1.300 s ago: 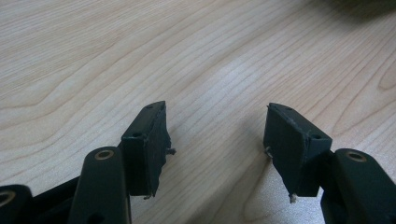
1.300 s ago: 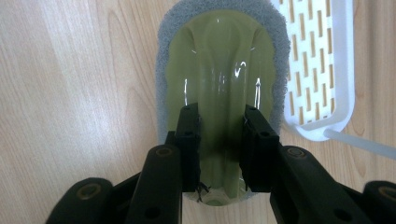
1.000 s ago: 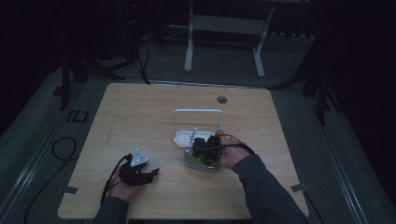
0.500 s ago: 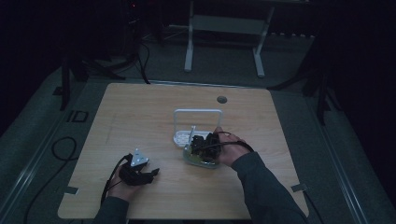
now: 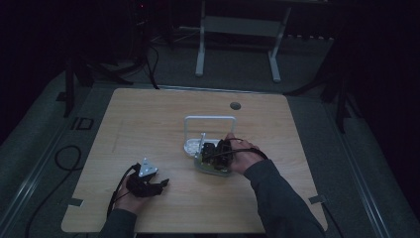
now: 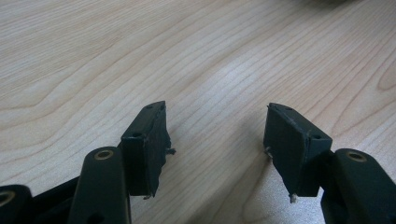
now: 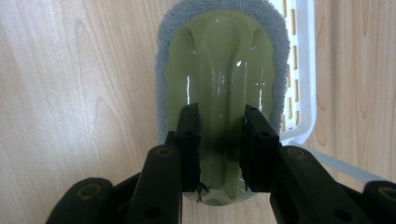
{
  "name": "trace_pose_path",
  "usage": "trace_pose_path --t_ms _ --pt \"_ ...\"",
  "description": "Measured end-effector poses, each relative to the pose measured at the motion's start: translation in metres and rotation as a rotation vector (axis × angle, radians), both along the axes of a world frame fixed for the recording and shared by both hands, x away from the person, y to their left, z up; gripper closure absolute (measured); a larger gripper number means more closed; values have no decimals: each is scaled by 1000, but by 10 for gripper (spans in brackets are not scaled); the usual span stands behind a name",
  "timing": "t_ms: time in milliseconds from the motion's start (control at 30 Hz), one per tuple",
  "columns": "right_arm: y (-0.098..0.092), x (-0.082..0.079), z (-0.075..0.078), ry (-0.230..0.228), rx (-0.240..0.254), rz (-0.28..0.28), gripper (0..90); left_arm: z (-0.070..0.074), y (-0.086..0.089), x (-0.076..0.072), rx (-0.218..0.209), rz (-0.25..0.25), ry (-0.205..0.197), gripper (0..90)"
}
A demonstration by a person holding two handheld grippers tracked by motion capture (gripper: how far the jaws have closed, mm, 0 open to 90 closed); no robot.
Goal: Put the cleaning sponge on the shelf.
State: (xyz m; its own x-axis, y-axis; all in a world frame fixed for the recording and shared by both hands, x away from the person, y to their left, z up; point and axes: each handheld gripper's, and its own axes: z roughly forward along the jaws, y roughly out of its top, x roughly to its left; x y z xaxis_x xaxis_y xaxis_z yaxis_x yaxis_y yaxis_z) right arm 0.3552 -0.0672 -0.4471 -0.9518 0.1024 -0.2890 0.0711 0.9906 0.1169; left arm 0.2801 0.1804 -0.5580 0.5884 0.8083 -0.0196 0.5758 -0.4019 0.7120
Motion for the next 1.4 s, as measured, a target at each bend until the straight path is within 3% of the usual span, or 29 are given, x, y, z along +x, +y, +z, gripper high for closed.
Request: trace_pose_path --t_ms 1400 --pt "17 14 11 -54 -16 49 714 0 0 0 2 -2 3 400"
